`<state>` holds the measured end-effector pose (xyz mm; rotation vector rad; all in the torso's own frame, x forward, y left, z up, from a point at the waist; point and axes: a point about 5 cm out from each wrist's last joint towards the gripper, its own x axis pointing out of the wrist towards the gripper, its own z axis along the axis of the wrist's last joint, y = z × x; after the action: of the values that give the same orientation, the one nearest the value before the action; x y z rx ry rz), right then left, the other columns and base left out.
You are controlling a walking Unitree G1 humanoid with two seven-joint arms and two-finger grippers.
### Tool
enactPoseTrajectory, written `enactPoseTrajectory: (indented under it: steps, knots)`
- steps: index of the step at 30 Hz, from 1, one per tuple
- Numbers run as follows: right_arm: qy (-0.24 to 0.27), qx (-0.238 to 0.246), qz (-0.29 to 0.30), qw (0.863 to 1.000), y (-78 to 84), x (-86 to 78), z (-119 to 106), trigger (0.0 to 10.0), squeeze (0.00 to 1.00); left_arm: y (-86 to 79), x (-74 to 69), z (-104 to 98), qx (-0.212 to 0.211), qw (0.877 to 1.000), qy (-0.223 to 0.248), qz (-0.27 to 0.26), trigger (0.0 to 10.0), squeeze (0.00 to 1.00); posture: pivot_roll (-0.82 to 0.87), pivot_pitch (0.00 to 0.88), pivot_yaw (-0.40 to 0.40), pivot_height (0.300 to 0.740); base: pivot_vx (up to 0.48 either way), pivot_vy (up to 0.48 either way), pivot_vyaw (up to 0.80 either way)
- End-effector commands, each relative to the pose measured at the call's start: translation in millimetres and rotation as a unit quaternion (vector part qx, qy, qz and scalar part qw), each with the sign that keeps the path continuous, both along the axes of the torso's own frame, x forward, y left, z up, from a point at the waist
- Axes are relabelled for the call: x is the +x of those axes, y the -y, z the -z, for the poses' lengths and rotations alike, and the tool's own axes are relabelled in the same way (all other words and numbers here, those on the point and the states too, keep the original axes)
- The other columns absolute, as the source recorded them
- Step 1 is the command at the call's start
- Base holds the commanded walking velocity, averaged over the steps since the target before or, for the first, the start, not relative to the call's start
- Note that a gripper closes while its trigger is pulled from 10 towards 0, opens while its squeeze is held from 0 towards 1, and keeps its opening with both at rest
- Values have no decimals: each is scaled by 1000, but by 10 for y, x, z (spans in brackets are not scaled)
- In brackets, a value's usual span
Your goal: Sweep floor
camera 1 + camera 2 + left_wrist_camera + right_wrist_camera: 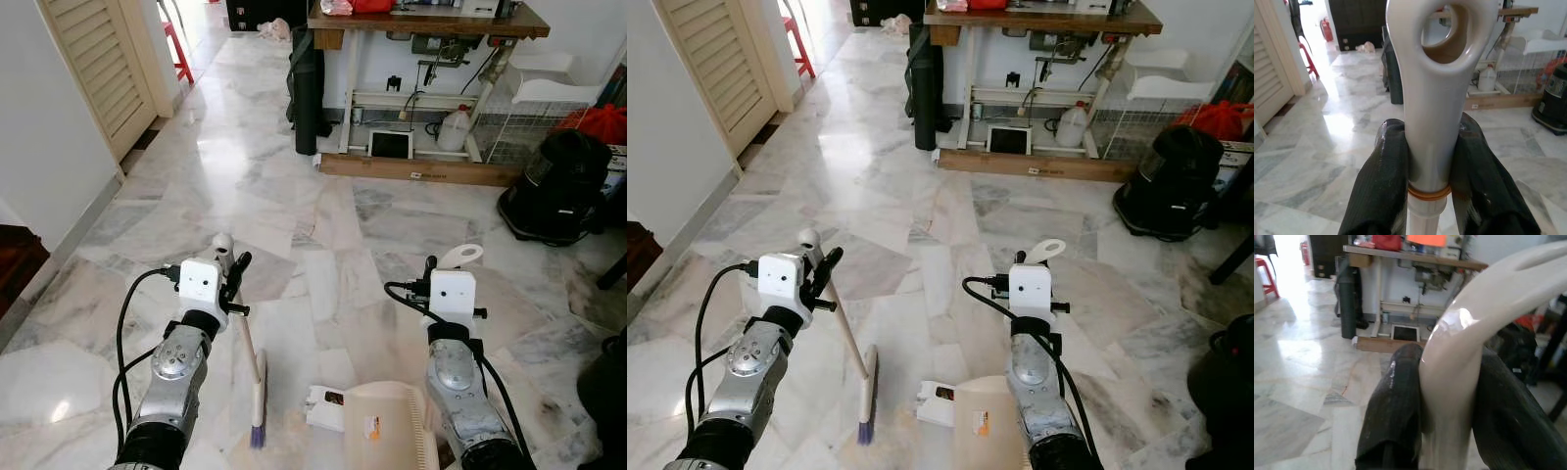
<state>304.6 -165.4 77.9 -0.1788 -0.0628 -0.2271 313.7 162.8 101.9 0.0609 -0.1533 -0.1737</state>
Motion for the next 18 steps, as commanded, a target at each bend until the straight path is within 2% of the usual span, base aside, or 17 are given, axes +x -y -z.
enactPoseTrajectory:
  steps: [1, 5, 8, 16, 18]
  knots:
    - [37, 16, -5, 999, -24, 42, -145, 10000, 0, -23, 4, -106, 1, 1000, 26, -7, 10000, 0, 98, 46, 9, 740, 0, 368, -481]
    - [41, 14, -9, 999, -33, 49, -162, 10000, 0, -18, -6, -97, 1, 1000, 24, -8, 10000, 0, 97, 46, 9, 740, 0, 434, -548]
    - [47, 5, -15, 999, -58, 53, -182, 10000, 0, -14, -10, -100, 1, 1000, 24, -8, 10000, 0, 100, 47, 9, 740, 0, 449, 0]
    - [49, 21, -24, 998, -76, 61, -184, 10000, 0, -13, -9, -114, 2, 1000, 25, -8, 10000, 0, 99, 47, 11, 740, 0, 410, 0]
    - [49, 22, -24, 998, -78, 61, -184, 10000, 0, -11, -10, -116, 2, 1000, 25, -7, 10000, 0, 99, 47, 11, 740, 0, 411, -613]
